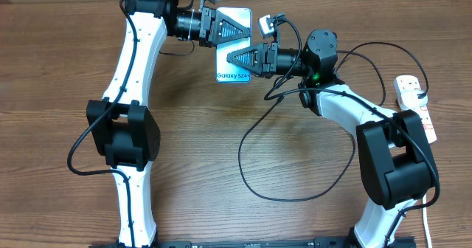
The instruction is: Plug charger to phone and switch on socket
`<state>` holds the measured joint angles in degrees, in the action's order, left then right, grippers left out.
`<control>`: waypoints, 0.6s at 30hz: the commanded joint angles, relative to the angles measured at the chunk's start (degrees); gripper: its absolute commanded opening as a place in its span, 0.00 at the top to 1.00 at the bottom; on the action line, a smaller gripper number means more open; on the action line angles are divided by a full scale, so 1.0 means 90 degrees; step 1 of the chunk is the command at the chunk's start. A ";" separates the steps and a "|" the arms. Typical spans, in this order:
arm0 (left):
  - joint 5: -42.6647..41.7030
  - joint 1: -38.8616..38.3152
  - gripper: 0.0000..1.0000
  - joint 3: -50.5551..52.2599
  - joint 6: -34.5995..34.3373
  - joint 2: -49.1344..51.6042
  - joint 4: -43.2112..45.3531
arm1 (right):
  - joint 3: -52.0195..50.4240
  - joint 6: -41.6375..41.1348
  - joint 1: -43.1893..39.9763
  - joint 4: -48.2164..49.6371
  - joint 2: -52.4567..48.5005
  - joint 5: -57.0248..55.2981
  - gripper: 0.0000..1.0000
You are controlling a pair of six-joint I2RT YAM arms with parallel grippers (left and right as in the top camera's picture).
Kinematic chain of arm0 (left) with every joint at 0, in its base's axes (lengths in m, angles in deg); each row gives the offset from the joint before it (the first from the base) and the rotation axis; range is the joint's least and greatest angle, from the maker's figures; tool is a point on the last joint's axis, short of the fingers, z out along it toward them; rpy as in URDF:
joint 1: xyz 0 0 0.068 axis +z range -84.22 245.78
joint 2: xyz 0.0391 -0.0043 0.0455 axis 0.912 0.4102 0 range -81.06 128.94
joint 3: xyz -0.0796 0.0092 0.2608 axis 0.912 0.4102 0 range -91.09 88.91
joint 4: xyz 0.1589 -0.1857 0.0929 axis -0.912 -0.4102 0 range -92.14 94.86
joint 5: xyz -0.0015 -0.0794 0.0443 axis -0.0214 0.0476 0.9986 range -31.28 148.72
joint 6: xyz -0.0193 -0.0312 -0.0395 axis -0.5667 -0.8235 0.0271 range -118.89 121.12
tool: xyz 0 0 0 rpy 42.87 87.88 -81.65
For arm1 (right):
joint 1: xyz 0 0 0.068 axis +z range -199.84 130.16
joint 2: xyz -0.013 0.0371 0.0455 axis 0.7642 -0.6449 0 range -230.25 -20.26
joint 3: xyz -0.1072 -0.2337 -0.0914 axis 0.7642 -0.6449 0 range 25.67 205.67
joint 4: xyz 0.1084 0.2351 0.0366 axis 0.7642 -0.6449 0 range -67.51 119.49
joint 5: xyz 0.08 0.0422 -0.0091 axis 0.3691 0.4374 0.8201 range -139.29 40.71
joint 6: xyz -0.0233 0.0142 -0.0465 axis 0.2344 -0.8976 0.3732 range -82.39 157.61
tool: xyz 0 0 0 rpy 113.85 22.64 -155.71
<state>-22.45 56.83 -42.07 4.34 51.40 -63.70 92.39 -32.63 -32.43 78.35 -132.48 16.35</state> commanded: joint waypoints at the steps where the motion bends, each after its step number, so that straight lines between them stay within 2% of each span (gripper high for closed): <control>1: -0.0646 -0.0138 0.86 -0.0104 0.0070 -0.0238 -0.0049 | 0.0126 -0.0170 0.0029 -0.0080 0.0024 -0.0391 0.96; 8: -0.0578 -0.0138 0.96 -0.0102 0.0070 -0.0238 -0.0046 | 0.0126 -0.0172 0.0029 -0.0083 0.0024 -0.0435 0.96; 12: -0.0338 -0.0131 0.96 -0.0102 -0.0022 -0.0238 -0.0049 | 0.0126 -0.0172 0.0029 -0.0083 0.0024 -0.0435 0.96; 18: 0.0546 -0.0131 0.96 -0.0102 -0.0636 -0.0238 -0.0075 | 0.0126 -0.0175 0.0029 -0.0083 0.0024 -0.0440 0.96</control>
<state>-19.85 56.92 -42.07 0.78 51.40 -64.09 92.41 -32.02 -32.23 77.85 -132.28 16.29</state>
